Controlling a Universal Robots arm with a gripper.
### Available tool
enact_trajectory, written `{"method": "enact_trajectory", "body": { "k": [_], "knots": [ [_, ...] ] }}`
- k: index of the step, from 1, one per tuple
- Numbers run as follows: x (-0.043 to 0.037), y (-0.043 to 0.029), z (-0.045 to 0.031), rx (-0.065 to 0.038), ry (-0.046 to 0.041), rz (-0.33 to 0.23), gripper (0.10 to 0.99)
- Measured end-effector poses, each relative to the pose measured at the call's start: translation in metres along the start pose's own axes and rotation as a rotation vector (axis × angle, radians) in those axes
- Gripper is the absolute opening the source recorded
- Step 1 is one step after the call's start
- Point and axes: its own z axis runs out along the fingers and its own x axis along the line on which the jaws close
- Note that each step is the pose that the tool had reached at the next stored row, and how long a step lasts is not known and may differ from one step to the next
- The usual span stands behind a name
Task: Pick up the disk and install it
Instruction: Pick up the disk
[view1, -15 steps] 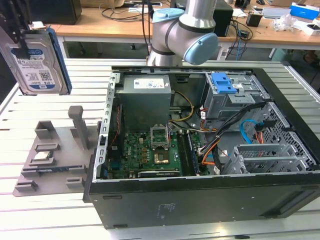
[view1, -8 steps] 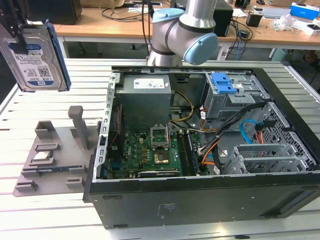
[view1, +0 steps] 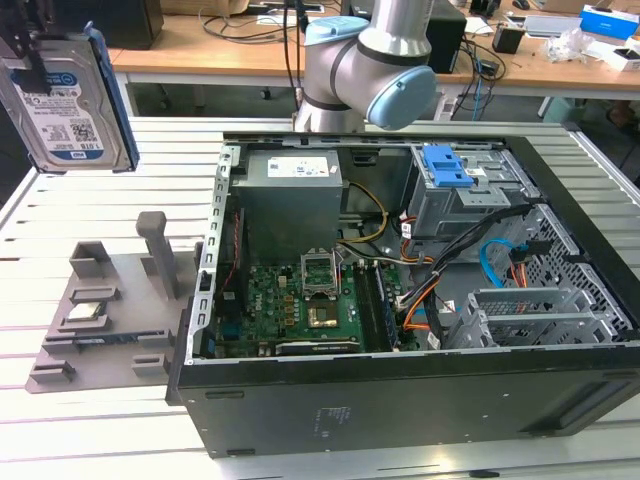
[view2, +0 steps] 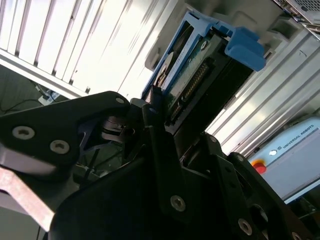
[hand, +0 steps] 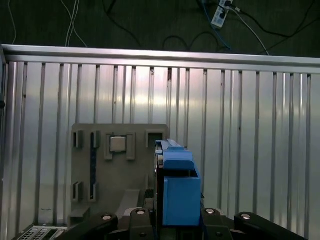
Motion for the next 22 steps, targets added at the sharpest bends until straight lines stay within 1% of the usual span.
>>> {"method": "enact_trajectory", "body": {
  "k": [2, 7, 10, 13, 22],
  "knots": [
    [-0.0004, 0.0001, -0.0041, 0.000, 0.0000, 0.000, 0.365],
    [-0.0011, 0.0004, -0.0114, 0.000, 0.0001, 0.000, 0.365],
    [-0.0019, 0.0006, -0.0191, 0.000, 0.0000, 0.000, 0.365],
    [-0.0025, 0.0008, -0.0252, 0.000, 0.0000, 0.000, 0.365],
    [-0.0038, 0.0012, -0.0401, 0.000, 0.0001, 0.000, 0.365]
  ]
}}
